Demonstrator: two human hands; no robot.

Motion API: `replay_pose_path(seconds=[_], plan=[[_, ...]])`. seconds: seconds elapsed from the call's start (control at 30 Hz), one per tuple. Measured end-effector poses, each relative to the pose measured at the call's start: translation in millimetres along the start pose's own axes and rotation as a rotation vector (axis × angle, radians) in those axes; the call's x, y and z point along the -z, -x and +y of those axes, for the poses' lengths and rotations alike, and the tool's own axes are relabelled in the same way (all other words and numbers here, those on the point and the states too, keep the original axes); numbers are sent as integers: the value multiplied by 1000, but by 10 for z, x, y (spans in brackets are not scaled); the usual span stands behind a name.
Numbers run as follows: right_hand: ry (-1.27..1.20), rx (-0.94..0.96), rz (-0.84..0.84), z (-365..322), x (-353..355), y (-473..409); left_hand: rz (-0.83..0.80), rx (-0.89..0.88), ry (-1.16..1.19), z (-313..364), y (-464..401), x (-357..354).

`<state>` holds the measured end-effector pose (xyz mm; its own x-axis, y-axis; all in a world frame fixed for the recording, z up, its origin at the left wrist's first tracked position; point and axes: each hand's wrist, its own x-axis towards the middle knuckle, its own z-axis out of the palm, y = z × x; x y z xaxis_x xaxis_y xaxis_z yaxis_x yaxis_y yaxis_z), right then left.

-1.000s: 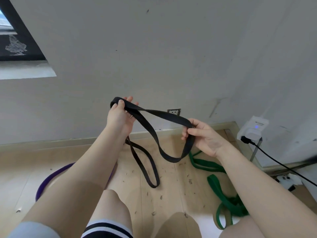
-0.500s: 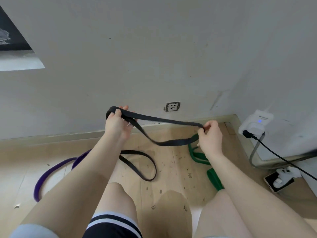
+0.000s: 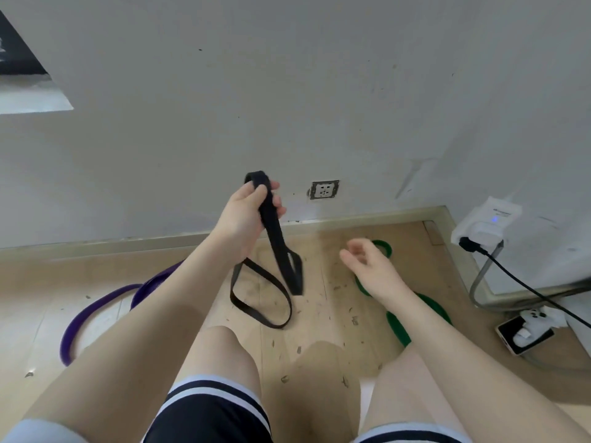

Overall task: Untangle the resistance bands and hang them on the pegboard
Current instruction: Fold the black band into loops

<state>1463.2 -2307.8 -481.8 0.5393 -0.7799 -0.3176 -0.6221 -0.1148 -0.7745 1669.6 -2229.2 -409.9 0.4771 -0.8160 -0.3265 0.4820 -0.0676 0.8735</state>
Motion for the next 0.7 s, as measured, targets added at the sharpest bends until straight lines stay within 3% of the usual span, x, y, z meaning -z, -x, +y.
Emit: replay_pose_path(seconds=[0.1, 0.23, 0.37, 0.6, 0.67, 0.7], plan=[[-170, 175, 76, -415, 19, -112, -202, -60, -469, 119, 147, -23], [-82, 361, -132, -853, 27, -232, -294, -122, -756, 341, 382, -77], [-6, 351, -356, -857, -55, -313, -315, -204, -725, 507, 478, -10], [-231, 177, -621, -728, -114, -191, -364, -220, -516, 537, 510, 309], [-74, 235, -638, -737, -123, -159, -318, -224, -542, 510, 515, 346], [19, 275, -568, -738, -136, -155, -285, -231, -555, 499, 516, 354]])
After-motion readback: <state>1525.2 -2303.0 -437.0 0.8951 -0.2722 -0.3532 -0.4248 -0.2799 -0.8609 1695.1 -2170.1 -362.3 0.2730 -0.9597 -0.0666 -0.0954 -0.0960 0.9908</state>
